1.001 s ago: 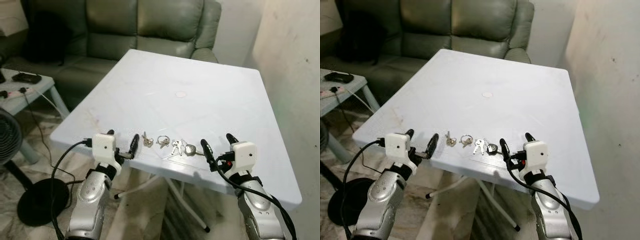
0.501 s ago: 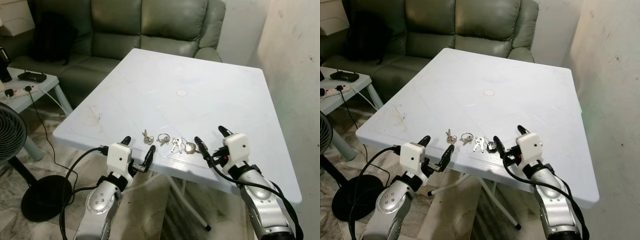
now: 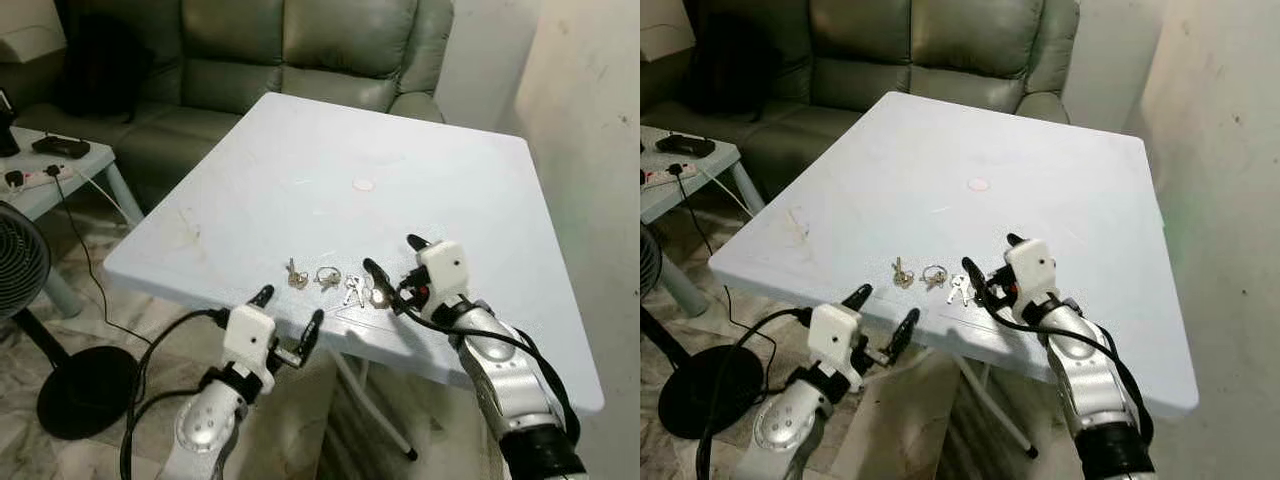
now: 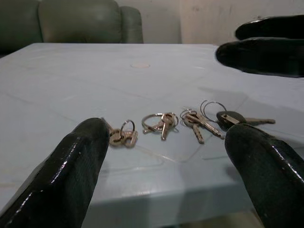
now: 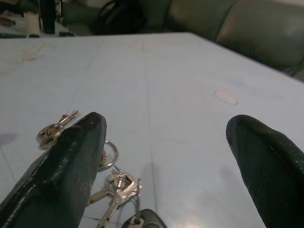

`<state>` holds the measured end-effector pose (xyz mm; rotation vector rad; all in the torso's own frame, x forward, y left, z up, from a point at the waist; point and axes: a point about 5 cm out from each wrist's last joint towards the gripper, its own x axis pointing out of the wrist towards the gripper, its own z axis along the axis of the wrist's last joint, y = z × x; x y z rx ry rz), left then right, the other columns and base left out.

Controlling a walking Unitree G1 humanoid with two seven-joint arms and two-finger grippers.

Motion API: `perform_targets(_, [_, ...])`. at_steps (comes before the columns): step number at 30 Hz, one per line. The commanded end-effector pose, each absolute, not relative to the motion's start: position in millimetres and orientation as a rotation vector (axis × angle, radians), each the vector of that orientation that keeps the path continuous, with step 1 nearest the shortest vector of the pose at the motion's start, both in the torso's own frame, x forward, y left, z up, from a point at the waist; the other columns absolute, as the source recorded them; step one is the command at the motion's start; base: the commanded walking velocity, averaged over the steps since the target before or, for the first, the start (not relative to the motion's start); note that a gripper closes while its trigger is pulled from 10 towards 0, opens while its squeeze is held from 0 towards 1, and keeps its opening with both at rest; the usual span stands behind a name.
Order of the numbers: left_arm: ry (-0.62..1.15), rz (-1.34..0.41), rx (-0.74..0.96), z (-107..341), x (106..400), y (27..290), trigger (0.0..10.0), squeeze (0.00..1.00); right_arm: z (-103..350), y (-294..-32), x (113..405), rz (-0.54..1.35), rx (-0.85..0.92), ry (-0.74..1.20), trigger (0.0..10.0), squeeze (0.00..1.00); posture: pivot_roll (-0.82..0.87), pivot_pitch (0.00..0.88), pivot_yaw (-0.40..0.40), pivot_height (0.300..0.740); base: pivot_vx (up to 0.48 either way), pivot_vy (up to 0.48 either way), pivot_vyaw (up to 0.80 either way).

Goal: Hang keys on a hook

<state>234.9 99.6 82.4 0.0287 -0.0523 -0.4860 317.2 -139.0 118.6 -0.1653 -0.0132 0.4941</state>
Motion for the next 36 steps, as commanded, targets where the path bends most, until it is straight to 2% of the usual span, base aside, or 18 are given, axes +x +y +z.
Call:
perform_targets(1, [-0.057,-0.489,0.040,85.0,232.3,99.3,10.0,0.00,116.4,-139.1,319.9,0.487,-0.170,0.029,10.0,0.00,-0.02,0.016,-0.075,0.740,0.000,0.000,0.00])
perform_targets(14, [-0.026,-0.468,0.029,83.5,218.9,98.9,10.0,0.00,98.1,-138.0,319.8,0.441,-0.156,0.178,10.0,0.00,-0.01,0.069,-0.094,0.740,0.000,0.000,0.00])
perform_targets(25, [-0.017,-0.462,0.023,84.7,215.1,96.6,10.0,0.00,98.1,-125.5,321.4,0.451,-0.129,0.182,10.0,0.00,0.00,0.088,-0.100,0.740,0.000,0.000,0.00])
perform_targets(26, [-0.016,-0.461,0.022,84.8,214.8,96.6,10.0,0.00,99.0,-123.6,322.0,0.454,-0.126,0.179,8.7,0.00,0.00,0.089,-0.100,0.740,0.000,0.000,0.00])
perform_targets(27, [-0.016,-0.461,0.021,84.9,214.6,96.6,10.0,0.00,99.7,-122.2,322.5,0.457,-0.123,0.176,8.7,0.00,0.00,0.089,-0.100,0.740,0.000,0.000,0.00])
perform_targets(28, [-0.015,-0.459,0.022,85.2,214.2,96.6,10.0,0.00,100.8,-120.6,323.3,0.459,-0.123,0.172,7.8,0.00,0.00,0.089,-0.100,0.740,0.000,0.000,0.00])
perform_targets(29, [-0.014,-0.458,0.023,85.3,213.7,96.8,10.0,0.00,101.3,-119.7,323.7,0.459,-0.123,0.170,6.9,0.00,0.01,0.089,-0.100,0.740,0.000,0.000,0.00])
perform_targets(30, [-0.014,-0.457,0.023,85.3,213.6,97.1,10.0,0.00,101.5,-119.4,323.8,0.459,-0.123,0.168,5.5,0.00,0.01,0.089,-0.100,0.740,0.000,0.000,0.00])
perform_targets(31, [-0.013,-0.457,0.023,85.3,213.4,96.9,10.0,0.00,101.6,-119.4,323.8,0.459,-0.123,0.167,5.5,0.00,0.01,0.089,-0.101,0.740,0.000,0.000,0.00])
perform_targets(32, [-0.013,-0.454,0.024,85.2,213.1,97.4,10.0,0.00,102.2,-119.0,324.4,0.455,-0.127,0.160,4.7,0.00,0.01,0.088,-0.100,0.740,0.000,0.000,0.00])
perform_targets(33, [-0.013,-0.453,0.024,85.2,213.1,97.6,10.0,0.00,102.5,-118.8,324.6,0.454,-0.128,0.158,4.7,0.00,0.01,0.088,-0.100,0.740,0.000,0.000,0.00])
perform_targets(34, [-0.013,-0.453,0.024,85.3,212.8,97.5,10.0,0.00,102.6,-118.7,324.9,0.453,-0.130,0.155,3.0,0.00,0.02,0.087,-0.102,0.740,0.000,0.000,0.00])
perform_targets(36, [-0.012,-0.452,0.025,85.6,212.5,97.2,10.0,0.00,102.4,-118.9,325.6,0.449,-0.131,0.157,2.7,0.00,0.02,0.088,-0.101,0.740,0.000,0.000,0.00])
